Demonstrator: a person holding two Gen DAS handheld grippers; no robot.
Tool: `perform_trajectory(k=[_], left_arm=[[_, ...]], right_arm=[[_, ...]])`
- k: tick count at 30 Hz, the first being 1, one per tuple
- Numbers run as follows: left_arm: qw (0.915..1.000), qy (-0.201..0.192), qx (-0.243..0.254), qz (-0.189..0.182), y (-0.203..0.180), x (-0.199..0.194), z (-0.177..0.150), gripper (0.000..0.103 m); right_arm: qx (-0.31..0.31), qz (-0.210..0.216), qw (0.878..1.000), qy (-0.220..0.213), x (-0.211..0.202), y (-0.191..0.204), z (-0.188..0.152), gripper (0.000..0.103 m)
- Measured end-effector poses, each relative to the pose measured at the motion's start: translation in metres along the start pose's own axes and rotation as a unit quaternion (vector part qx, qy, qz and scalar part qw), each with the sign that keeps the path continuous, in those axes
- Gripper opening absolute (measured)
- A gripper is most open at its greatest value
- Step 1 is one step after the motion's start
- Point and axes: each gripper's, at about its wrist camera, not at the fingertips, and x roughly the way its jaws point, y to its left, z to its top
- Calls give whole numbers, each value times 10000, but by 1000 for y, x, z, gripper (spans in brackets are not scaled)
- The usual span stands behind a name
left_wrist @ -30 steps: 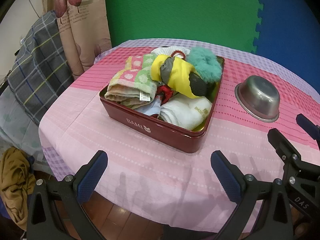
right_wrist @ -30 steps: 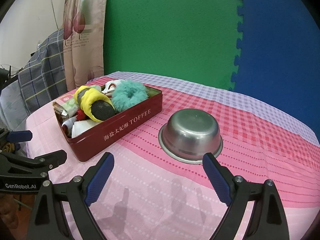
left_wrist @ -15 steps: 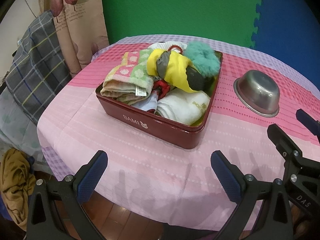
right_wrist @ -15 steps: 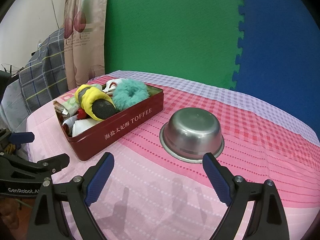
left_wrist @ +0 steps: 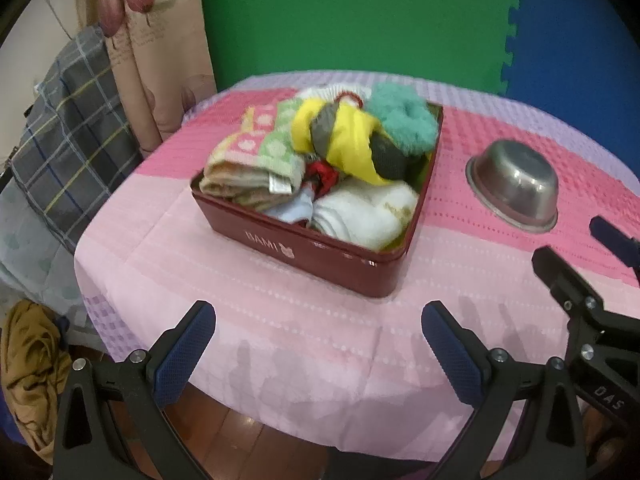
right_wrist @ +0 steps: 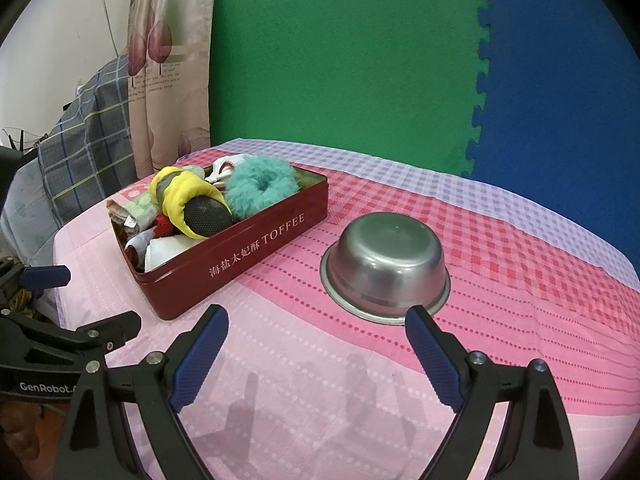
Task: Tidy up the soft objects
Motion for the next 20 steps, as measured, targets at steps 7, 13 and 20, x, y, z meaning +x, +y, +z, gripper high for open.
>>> perform_trajectory(k=[7, 13, 20], left_arm=[[9986, -517, -80, -111, 5, -17, 1, 102], [9986, -503, 48, -154, 0, -18, 1, 103], [9994, -233, -61, -258, 4, -15, 3, 103]], right_arm=[[25, 36, 10000, 19, 1, -2, 0, 92], [123, 62, 9999, 36, 1, -8, 1, 92], [429, -578, 9972, 217, 5, -61, 8, 92]])
